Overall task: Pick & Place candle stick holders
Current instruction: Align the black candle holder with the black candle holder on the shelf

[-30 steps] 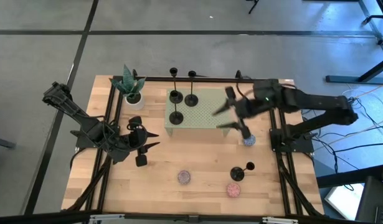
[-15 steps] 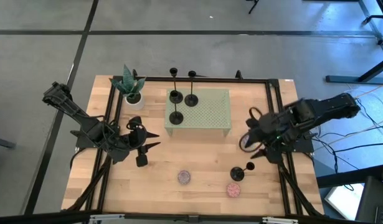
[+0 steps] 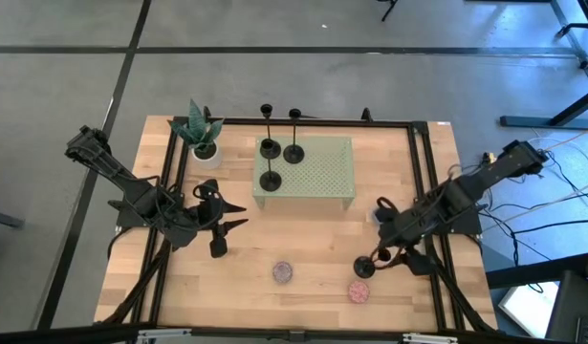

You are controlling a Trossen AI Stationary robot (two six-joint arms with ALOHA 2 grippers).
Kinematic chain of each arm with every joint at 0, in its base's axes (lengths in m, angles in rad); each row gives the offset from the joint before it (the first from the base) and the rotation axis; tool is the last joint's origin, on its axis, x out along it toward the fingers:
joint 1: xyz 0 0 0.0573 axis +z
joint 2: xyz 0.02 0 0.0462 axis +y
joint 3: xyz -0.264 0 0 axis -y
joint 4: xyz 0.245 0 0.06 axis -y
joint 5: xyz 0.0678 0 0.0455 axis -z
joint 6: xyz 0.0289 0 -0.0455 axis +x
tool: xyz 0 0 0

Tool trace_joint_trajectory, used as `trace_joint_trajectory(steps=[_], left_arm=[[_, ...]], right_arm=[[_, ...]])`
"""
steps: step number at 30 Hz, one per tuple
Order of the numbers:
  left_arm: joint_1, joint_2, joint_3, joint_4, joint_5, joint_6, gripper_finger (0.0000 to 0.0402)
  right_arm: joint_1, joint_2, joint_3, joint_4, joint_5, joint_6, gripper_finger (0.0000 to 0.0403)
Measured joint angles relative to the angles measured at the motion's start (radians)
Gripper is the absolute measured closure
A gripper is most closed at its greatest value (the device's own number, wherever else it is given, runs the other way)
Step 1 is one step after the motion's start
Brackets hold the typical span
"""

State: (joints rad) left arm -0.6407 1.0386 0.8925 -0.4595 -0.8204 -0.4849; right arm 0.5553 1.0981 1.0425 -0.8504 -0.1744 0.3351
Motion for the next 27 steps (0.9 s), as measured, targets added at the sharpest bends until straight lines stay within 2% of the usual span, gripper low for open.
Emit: trace_joint_trajectory(steps=[4,14,17,23,27], left_arm=[[0.0,0.0,0.0,0.0,0.0,0.0,0.0277],[0.0,0.0,0.0,0.001,0.0,0.0,0.0277],[0.0,0.0,0.0,0.0,0.001,0.0,0.0277],[0.0,0.0,0.0,0.0,0.001,0.001,0.0277],[0.0,0.0,0.0,0.0,0.002,0.001,0.0277]], right_arm=[[0.011,0.0,-0.033,0.042,0.097,-0.002,0.0167],[0.014,0.001,-0.1,0.155,0.104,-0.041,0.0173],[0.014,0.001,-0.111,0.207,0.104,-0.084,0.0197],[0.014,0.006,-0.12,0.233,0.111,-0.1,0.028],[0.013,0.006,-0.12,0.235,0.107,-0.081,0.0284]])
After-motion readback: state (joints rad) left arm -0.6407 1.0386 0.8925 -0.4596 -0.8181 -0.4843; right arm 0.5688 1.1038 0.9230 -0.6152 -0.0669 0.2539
